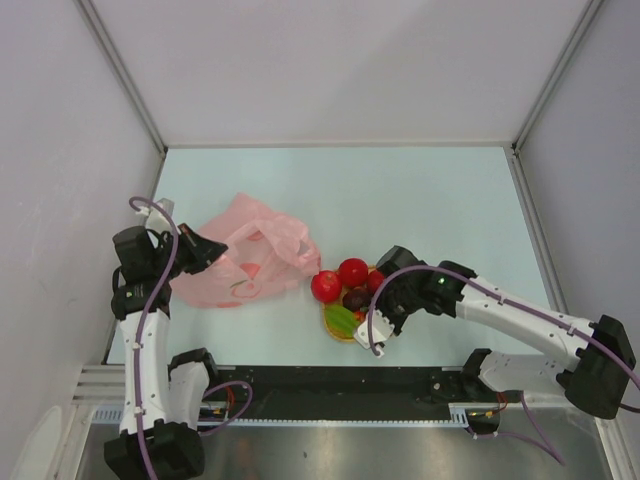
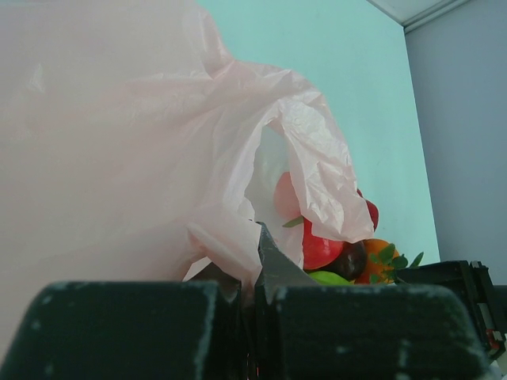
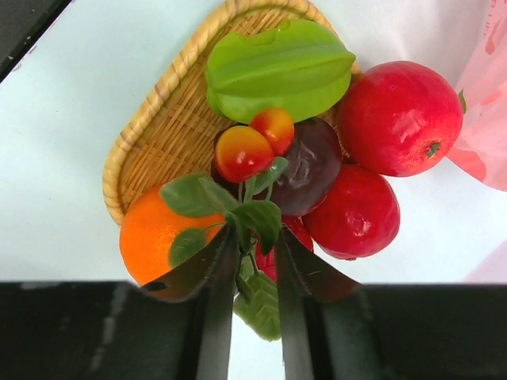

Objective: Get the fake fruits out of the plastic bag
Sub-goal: Place the fake fruit on the plate.

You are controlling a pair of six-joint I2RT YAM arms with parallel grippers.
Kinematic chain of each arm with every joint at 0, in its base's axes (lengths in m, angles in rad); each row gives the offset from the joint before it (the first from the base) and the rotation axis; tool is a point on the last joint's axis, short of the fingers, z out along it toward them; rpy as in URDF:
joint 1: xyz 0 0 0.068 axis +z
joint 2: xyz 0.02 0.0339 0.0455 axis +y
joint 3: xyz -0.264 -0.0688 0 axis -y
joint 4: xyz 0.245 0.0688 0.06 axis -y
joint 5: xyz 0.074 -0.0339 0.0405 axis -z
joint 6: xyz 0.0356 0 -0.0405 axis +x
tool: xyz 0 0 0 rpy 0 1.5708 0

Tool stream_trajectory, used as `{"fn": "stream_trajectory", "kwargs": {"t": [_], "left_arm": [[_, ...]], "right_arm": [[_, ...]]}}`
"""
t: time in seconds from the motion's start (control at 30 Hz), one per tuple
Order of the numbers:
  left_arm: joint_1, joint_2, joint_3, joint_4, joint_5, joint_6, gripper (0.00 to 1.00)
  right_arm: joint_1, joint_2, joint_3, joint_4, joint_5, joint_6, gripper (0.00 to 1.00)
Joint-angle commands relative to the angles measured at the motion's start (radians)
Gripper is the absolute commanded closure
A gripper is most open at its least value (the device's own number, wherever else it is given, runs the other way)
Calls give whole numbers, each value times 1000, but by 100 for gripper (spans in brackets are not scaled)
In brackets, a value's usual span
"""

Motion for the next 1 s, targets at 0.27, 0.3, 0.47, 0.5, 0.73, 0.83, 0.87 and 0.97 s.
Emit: {"fn": "stream_trajectory", "kwargs": {"t": [0.27,0.3,0.47,0.5,0.73,0.83,0.87,0.97], "left_arm": [[19,-10,-18,35,22,-18,100],[19,-7,-18,34,20,-18,100],[21,-5,-24,43,25,-20,100],[22,-5,-24,43,27,-23,100],[22,-7,-24,46,30,-27,100],[22,-5,-29,47,31,-29,100],[22,-7,-30,47,31,-27,100],[24,-5,-29,46,33,-29,100]], "right_arm": [[-8,-10,-10,24,-11,-37,54],[-10,-12,-9,24,-11,-35,53],[-14,-15,-10,24,-11,-18,50],[-14,-13,-9,26,-12,-17,50],[-16,-36,-9,38,2,5,49],[-14,-59,-9,33,-14,26,48],[-14,-65,-9,32,-20,31,48],[-14,-107,-10,44,-24,51,47]]}}
